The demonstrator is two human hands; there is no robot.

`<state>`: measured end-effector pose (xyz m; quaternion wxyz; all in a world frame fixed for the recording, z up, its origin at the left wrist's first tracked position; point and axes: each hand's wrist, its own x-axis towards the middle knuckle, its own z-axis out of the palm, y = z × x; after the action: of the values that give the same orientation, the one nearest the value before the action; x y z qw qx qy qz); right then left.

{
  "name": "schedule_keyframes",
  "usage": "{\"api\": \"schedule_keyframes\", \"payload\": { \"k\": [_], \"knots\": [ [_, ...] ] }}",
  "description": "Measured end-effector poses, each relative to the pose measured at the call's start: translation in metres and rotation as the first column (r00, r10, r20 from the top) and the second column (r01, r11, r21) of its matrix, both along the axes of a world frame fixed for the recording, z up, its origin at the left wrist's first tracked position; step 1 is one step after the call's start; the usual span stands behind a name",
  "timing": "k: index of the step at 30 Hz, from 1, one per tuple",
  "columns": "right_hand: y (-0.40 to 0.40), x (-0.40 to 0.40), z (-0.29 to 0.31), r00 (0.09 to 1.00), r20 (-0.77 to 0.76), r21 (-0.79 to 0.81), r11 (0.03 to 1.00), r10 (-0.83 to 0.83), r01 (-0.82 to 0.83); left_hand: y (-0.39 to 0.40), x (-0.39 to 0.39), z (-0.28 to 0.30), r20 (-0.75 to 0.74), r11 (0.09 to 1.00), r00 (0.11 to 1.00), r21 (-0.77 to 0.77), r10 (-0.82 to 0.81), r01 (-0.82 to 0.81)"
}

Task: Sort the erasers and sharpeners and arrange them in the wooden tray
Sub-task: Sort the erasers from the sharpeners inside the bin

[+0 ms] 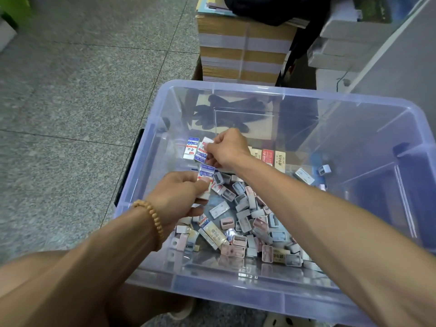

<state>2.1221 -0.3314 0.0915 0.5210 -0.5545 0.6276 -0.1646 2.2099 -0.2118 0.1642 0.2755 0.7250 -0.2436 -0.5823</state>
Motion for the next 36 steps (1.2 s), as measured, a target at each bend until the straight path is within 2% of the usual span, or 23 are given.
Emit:
{"api": "schedule_keyframes", "payload": {
  "k": [4, 10, 12, 14, 17, 19, 21, 23, 25, 26, 27, 29, 31, 32, 33, 34, 36],
  "knots": [
    [0.004, 0.003, -0.004, 0.996, -0.042, -0.082, 0.994, -0.08, 0.076, 0.0, 0.001, -0.002, 0.007, 0.998, 1.0, -0.062, 0.011, -0.011],
    [0.01, -0.003, 0.0, 0.996, -0.054, -0.079, 0.994, 0.077, -0.081, 0.0, 0.001, -0.001, 0.043, 0.995, 0.999, -0.095, 0.01, -0.006],
    [0.013, -0.006, 0.009, 0.998, 0.016, -0.097, 0.994, 0.054, -0.052, -0.001, 0.001, 0.001, 0.052, 0.995, 0.999, -0.099, 0.009, -0.004],
    [0.019, -0.017, 0.025, 0.982, 0.178, -0.024, 0.998, 0.057, -0.053, -0.002, 0.002, 0.001, 0.06, 0.995, 0.998, -0.104, 0.004, 0.002],
    [0.03, -0.041, 0.044, 0.904, 0.348, 0.107, 0.947, 0.249, -0.302, -0.004, 0.0, 0.0, 0.078, 0.991, 0.997, -0.13, -0.023, 0.033],
    [0.035, -0.054, 0.045, 0.869, 0.366, 0.104, 0.913, 0.334, -0.395, -0.007, -0.003, 0.0, 0.081, 0.987, 0.994, -0.138, -0.073, 0.083],
    [0.036, -0.063, 0.042, 0.886, 0.334, 0.112, 0.919, 0.323, -0.378, -0.009, -0.008, -0.003, 0.081, 0.981, 0.987, -0.127, -0.138, 0.148],
    [0.033, -0.073, 0.039, 0.909, 0.284, 0.142, 0.925, 0.304, -0.353, -0.012, -0.012, -0.009, 0.164, 0.962, 0.957, -0.095, -0.237, 0.255],
    [0.028, -0.084, 0.034, 0.928, 0.246, 0.178, 0.928, 0.28, -0.327, -0.015, -0.014, -0.02, 0.306, 0.907, 0.869, -0.04, -0.388, 0.419],
    [0.025, -0.09, 0.031, 0.936, 0.23, 0.189, 0.931, 0.267, -0.312, -0.015, -0.015, -0.026, 0.375, 0.85, 0.789, -0.004, -0.487, 0.526],
    [0.022, -0.095, 0.028, 0.943, 0.205, 0.19, 0.935, 0.261, -0.299, -0.016, -0.017, -0.033, 0.431, 0.765, 0.678, 0.046, -0.596, 0.643],
    [0.018, -0.101, 0.024, 0.954, 0.143, 0.165, 0.944, 0.263, -0.285, -0.017, -0.022, -0.047, 0.471, 0.514, 0.387, 0.175, -0.792, 0.84],
    [0.017, -0.103, 0.023, 0.961, 0.115, 0.133, 0.955, 0.252, -0.266, -0.019, -0.026, -0.064, 0.461, 0.247, 0.088, 0.298, -0.883, 0.922],
    [0.016, -0.104, 0.022, 0.965, 0.114, 0.123, 0.961, 0.234, -0.248, -0.02, -0.026, -0.073, 0.468, 0.151, -0.032, 0.349, -0.883, 0.925],
    [0.015, -0.105, 0.02, 0.969, 0.12, 0.114, 0.967, 0.216, -0.229, -0.02, -0.026, -0.079, 0.492, 0.093, -0.117, 0.381, -0.862, 0.92],
    [0.015, -0.105, 0.02, 0.971, 0.125, 0.103, 0.971, 0.202, -0.215, -0.021, -0.025, -0.084, 0.529, 0.071, -0.161, 0.391, -0.833, 0.918],
    [0.013, -0.107, 0.018, 0.974, 0.124, 0.083, 0.976, 0.19, -0.201, -0.022, -0.021, -0.088, 0.588, 0.083, -0.18, 0.392, -0.789, 0.916]
  ]
}}
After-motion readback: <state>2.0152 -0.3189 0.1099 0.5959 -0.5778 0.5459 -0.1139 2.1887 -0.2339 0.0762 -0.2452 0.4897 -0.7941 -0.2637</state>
